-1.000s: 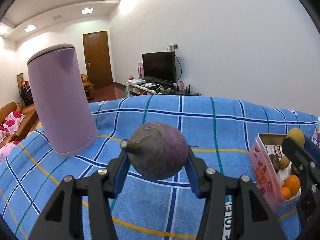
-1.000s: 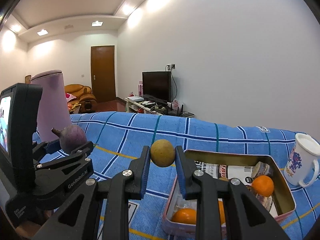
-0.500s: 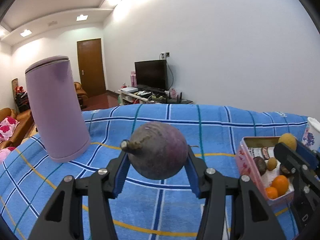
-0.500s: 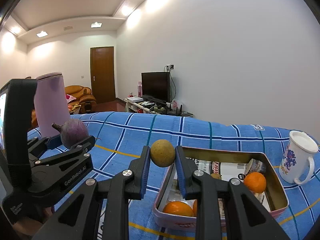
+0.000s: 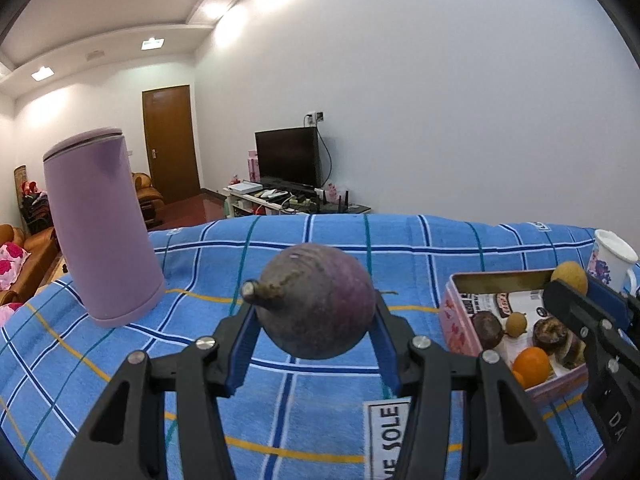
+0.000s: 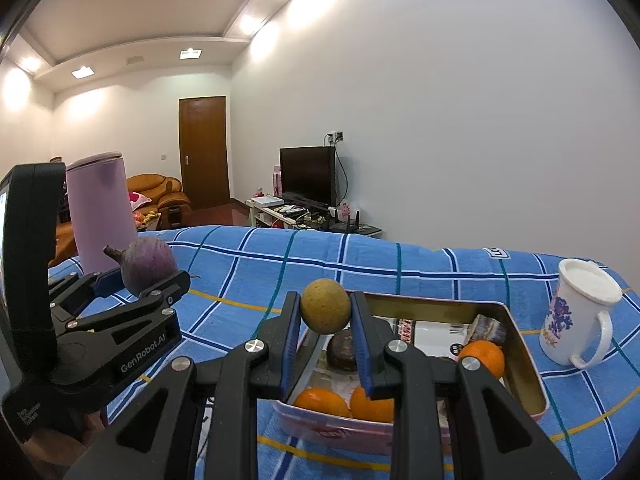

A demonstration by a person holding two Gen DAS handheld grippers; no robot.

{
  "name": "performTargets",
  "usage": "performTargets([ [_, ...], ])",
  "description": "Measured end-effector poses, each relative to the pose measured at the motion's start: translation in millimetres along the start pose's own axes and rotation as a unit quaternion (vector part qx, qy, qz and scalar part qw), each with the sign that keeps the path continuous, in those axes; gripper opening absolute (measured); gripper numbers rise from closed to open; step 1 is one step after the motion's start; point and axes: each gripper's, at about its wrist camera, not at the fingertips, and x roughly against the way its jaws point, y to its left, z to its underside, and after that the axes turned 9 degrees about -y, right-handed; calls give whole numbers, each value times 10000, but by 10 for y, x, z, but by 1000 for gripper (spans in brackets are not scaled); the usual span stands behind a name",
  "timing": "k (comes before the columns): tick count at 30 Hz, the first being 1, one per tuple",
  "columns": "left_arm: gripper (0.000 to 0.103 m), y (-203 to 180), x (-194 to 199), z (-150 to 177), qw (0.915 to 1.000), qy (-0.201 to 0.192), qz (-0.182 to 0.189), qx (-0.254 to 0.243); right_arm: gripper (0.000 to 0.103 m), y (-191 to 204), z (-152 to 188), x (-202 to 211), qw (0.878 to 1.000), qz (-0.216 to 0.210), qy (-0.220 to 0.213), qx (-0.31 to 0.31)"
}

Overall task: Organize fruits
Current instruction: 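Carry the purple fruit and tan fruit over the pink tin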

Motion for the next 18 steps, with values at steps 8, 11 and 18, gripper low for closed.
performTargets([
  [8, 54, -150, 64, -44, 10000, -80, 45, -34, 27, -203, -9, 92, 9999, 83, -82, -50],
  [11, 54, -218, 83, -48, 9999, -70, 101, -59, 27, -287, -10, 117, 9998, 157, -94, -79],
  [18, 54, -338, 139, -89, 9998, -120, 169, -67, 27, -539, -26, 156, 9992, 335, -149, -181],
])
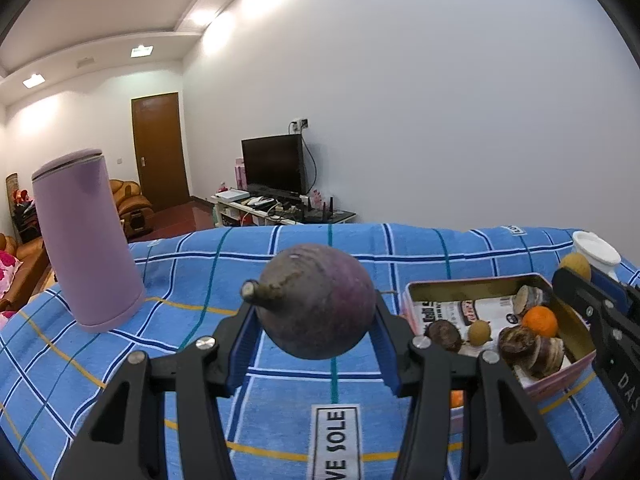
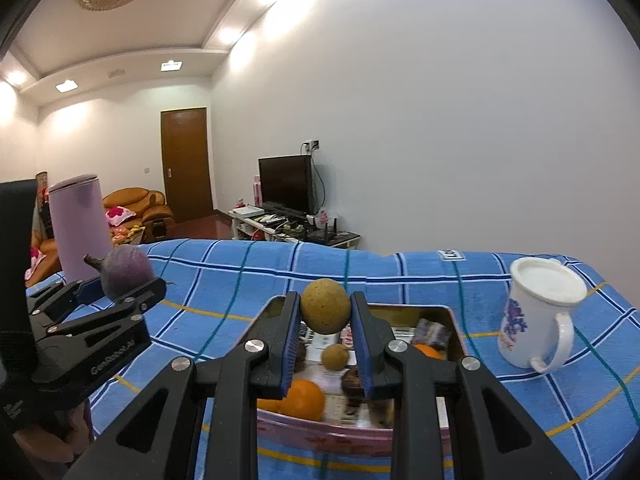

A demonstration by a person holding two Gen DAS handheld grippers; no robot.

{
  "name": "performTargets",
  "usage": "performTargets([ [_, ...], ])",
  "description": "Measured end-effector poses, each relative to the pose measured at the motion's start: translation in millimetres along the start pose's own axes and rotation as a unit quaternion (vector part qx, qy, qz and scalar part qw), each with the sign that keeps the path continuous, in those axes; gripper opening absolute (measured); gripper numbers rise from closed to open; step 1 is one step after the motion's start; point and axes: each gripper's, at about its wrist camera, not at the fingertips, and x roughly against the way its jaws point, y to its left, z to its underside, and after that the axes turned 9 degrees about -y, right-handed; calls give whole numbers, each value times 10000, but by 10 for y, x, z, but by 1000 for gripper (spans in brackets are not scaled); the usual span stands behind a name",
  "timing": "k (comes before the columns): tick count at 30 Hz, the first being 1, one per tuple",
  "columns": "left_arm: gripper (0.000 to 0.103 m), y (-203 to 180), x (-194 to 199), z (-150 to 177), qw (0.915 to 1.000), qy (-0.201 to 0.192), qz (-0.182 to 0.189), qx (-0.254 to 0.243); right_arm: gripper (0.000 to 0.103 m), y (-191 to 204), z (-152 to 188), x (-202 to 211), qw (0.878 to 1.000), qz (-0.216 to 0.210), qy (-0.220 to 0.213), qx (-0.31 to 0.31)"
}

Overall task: Organize fruits
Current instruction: 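Carry the purple fruit and tan fruit over the pink tin, then lower both fruits into the tin and open both tools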

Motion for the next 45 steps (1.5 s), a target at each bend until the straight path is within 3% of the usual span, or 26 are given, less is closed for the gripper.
performTargets([
  [18, 54, -467, -42, -131, 9991, -91, 417, 29, 27, -614, -91, 129, 9981, 516, -241, -227],
  [33, 54, -1048, -283, -133, 9956, 160, 894, -217, 27, -866, -76, -50, 9959, 866, 7, -268],
  [45, 54, -1127, -483, -70, 9938, 442, 1004, -178, 27, -912, 12, -248, 9948, 832, 409, -417],
])
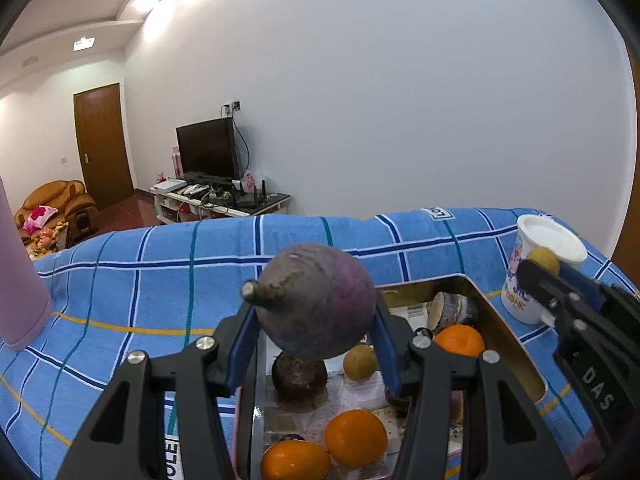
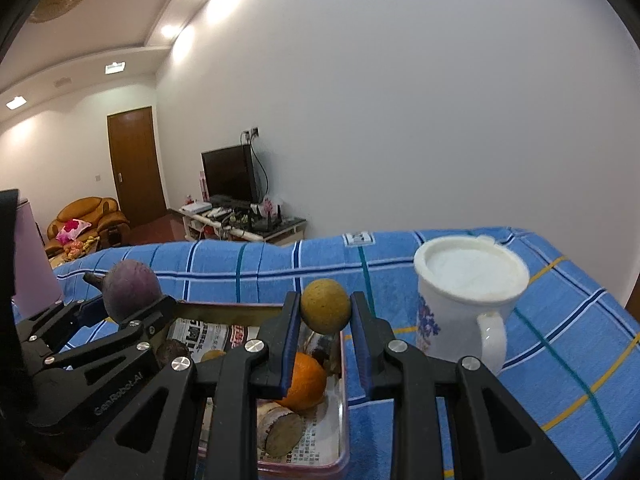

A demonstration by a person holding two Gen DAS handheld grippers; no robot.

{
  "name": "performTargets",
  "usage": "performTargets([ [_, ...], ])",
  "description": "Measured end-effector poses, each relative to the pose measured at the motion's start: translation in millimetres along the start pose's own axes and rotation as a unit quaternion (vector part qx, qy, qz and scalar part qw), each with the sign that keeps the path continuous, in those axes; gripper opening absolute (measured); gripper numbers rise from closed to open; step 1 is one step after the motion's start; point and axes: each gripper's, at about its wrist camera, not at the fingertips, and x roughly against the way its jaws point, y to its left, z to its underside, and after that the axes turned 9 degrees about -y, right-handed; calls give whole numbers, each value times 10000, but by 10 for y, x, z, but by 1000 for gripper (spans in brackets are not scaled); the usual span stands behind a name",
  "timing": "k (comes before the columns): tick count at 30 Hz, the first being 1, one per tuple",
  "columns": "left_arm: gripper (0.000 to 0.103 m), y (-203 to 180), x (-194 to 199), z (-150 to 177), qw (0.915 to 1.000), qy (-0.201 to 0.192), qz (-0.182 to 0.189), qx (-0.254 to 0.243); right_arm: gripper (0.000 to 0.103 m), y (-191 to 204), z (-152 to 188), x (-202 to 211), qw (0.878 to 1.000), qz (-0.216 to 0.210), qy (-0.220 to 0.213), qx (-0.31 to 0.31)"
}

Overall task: Organize fruits
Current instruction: 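Lower both fruits into the tin and open both tools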

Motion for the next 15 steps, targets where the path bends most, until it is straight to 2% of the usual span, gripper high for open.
performTargets([
  [3, 54, 14, 0, 8, 10000, 26, 33, -23, 27, 35, -7, -86, 9998, -41, 178, -35],
  [10, 54, 69, -34, 25, 9999, 134, 77, 0, 27, 264, -18, -233, 9983, -91, 374, 429],
  [15, 54, 68, -95, 15, 9997, 217, 57, -48, 27, 293, 32, -333, 9977, -32, 494, 465],
])
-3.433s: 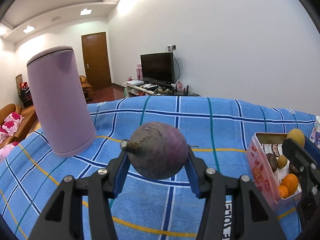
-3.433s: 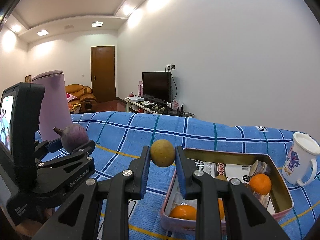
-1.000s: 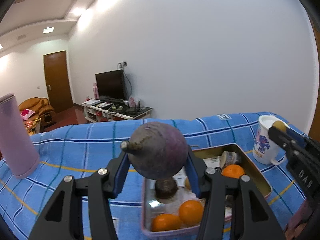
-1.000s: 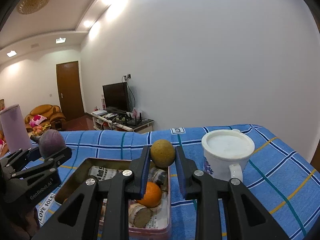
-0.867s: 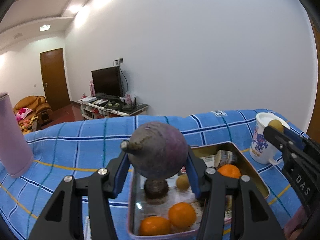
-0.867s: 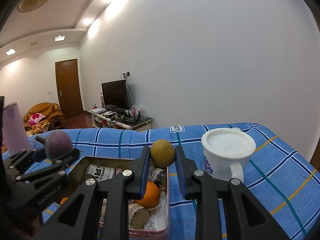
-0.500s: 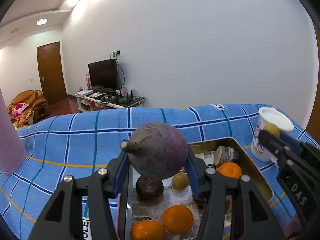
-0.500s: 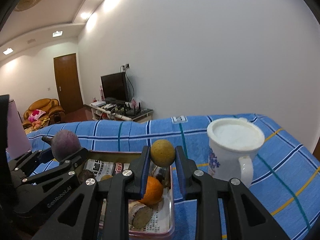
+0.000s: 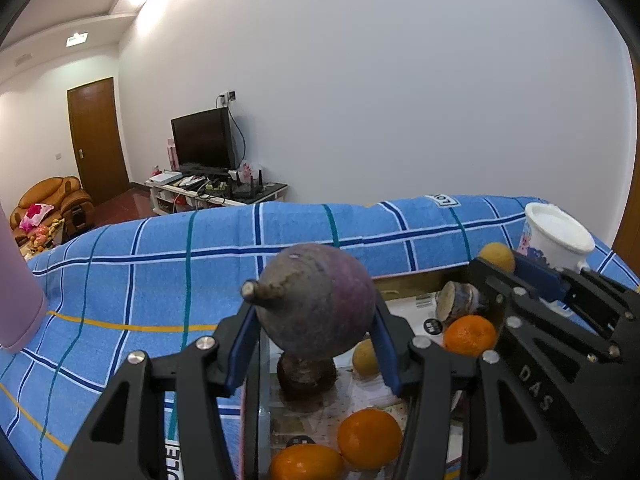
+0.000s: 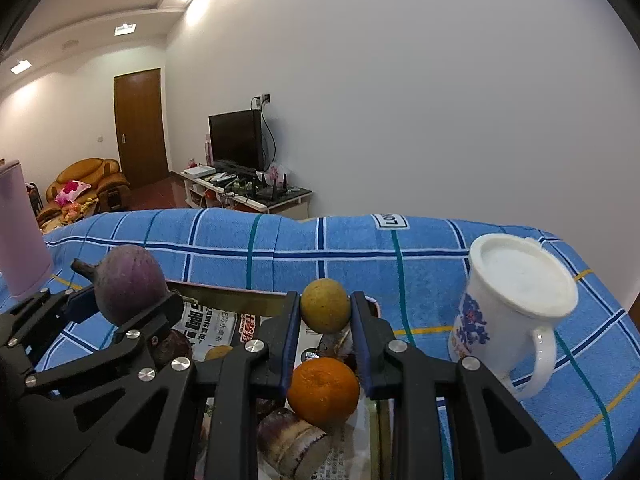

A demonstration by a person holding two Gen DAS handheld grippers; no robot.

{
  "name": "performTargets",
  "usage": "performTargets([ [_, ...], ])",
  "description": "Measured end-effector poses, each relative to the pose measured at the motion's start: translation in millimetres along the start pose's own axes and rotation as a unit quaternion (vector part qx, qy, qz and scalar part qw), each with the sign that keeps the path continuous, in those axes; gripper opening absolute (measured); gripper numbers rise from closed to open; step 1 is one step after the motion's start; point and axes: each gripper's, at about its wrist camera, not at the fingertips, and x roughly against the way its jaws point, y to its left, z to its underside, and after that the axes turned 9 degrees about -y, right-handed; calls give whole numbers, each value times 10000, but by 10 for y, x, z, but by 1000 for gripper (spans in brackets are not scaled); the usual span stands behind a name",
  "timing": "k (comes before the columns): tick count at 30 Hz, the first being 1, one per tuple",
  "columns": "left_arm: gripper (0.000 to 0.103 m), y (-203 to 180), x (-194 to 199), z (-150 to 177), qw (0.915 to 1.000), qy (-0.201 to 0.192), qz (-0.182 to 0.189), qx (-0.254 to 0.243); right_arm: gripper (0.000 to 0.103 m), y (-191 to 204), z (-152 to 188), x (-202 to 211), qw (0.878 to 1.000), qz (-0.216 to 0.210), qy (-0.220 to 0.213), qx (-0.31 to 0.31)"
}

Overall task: Organize fruits
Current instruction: 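Lower both fruits into the tin and open both tools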

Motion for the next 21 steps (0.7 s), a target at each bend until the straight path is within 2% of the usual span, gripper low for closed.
performTargets([
  [16, 54, -74, -154, 62, 9995, 314, -3, -83, 27, -6, 51, -262, 9989, -104, 462, -54],
  [21, 54, -53, -241, 96, 9983, 584, 25, -45, 27, -5, 69, -329, 9978, -175, 633, -47],
])
